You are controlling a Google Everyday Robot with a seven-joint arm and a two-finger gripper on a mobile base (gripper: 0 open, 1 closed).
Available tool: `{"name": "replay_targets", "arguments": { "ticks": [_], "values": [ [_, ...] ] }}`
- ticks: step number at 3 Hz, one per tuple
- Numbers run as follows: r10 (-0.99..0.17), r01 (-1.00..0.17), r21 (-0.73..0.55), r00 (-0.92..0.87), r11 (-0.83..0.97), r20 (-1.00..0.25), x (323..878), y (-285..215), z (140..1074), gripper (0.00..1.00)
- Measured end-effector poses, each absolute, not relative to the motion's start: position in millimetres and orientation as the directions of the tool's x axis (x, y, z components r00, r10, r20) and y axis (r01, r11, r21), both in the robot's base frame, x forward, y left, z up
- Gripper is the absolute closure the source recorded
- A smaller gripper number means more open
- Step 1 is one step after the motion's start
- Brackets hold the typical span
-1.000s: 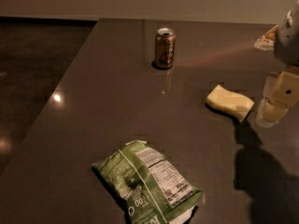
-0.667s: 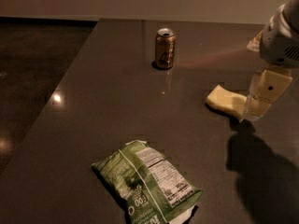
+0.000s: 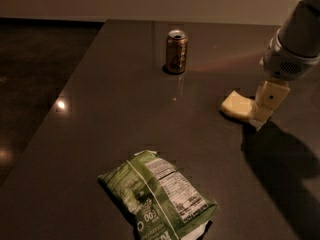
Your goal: Move sponge near green jalapeno chip bag
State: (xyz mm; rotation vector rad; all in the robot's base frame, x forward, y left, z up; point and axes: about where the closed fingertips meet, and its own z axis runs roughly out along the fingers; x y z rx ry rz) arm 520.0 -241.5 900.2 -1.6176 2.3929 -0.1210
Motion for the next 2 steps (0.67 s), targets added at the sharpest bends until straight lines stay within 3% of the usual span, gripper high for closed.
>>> {"name": "replay_targets", "arguments": {
  "ticks": [2],
  "values": [
    [-0.952, -0.926, -0.225, -0.299, 0.305, -0.058, 529, -251, 851, 0.0]
  ]
}}
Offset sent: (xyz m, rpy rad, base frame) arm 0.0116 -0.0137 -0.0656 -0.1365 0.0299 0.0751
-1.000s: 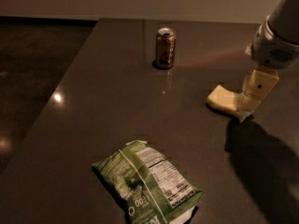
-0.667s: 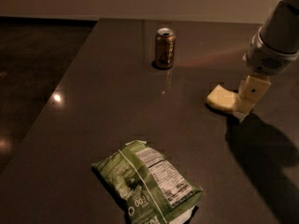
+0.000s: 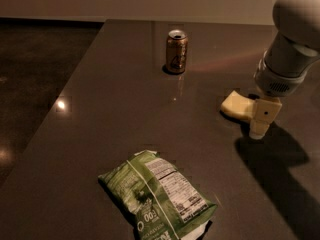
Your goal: Move sponge near green jalapeno chip bag
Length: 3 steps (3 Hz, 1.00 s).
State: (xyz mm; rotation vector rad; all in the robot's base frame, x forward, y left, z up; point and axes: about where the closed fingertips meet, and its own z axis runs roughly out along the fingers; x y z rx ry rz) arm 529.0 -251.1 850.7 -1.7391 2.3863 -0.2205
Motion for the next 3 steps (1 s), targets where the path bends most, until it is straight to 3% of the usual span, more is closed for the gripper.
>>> {"name": "replay_targets", "arguments": {
  "ticks": [3],
  "values": [
    [-0.963, -0.946, -0.182, -0.265, 0.269, -0.045, 530.1, -245.2, 842.2, 0.67]
  ]
}}
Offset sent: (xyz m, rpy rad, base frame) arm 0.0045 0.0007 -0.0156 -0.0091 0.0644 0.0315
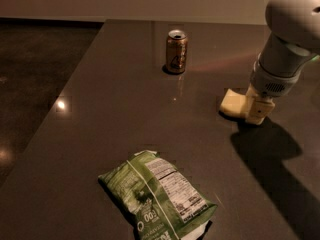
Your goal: Move sponge near green jalapeno chip bag
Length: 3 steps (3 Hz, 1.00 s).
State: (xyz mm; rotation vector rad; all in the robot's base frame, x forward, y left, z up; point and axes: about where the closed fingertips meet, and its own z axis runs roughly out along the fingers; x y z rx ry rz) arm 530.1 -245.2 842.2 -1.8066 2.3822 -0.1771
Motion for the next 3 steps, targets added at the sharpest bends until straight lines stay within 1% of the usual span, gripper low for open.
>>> {"name": "replay_targets", "arguments": {
  "ticks": [1, 2, 3],
  "values": [
    [-0.979, -0.965, -0.172, -0.189, 0.199, -0.069, 515, -219, 859, 0.97],
    [-0.992, -0.983, -0.149, -0.09, 0.103, -0.094, 495, -188, 875, 1.0],
    [-0.991, -0.993, -0.096, 0.076, -0.066, -0.112, 466, -145, 883, 1.0]
  ]
}}
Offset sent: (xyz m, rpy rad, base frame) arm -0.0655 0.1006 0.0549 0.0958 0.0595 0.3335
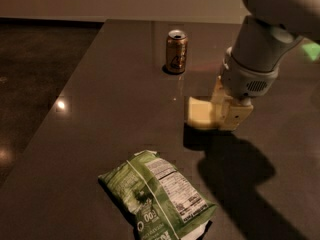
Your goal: Move sponge near green jalapeno chip bag
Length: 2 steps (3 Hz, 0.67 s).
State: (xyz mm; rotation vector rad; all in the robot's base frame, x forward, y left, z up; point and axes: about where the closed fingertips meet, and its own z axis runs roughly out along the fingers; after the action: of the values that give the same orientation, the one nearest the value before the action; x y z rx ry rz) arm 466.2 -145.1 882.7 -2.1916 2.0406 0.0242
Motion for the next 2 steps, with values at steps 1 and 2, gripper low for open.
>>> {"name": "replay_targets", "arguments": {
  "ticks": [1, 2],
  "values": [
    [-0.975, -0.982, -0.058, 0.187, -0.181, -0.116, 450, -124, 883, 1.0],
    [-0.951, -0.96, -0.03, 0.279, -0.278, -0.134, 438, -109, 882, 0.89]
  ]
}}
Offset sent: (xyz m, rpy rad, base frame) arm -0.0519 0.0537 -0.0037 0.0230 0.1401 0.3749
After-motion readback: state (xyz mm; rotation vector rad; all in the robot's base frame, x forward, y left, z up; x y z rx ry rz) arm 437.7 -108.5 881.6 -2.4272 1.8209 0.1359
